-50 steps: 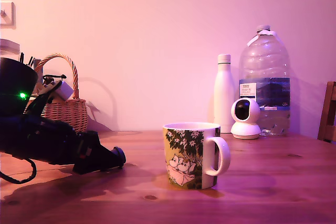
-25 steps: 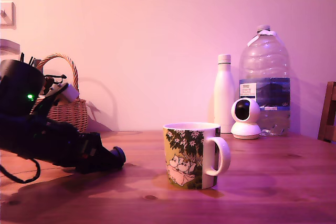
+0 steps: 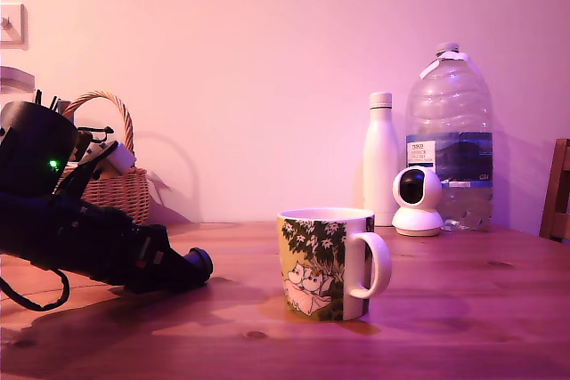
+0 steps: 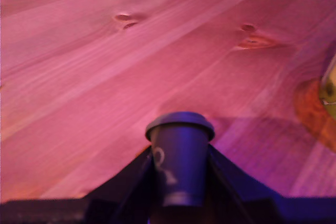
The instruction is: Pick up the coffee capsules from the table one by one and drop them inside the nearest coffee cup
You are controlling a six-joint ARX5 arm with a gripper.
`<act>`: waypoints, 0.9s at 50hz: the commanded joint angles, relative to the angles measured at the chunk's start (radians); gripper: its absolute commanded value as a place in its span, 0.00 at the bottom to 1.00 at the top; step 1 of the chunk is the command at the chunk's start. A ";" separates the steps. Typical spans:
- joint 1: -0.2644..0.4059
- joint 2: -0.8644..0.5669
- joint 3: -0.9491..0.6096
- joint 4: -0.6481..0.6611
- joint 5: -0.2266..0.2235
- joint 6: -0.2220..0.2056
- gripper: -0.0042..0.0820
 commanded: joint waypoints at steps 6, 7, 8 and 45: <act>-0.004 -0.066 -0.011 -0.109 0.013 0.007 0.27; -0.004 -0.076 -0.011 -0.119 0.014 0.007 0.27; -0.004 -0.087 -0.013 -0.129 0.014 0.007 0.27; -0.118 -0.594 -0.071 -0.607 0.043 0.014 0.28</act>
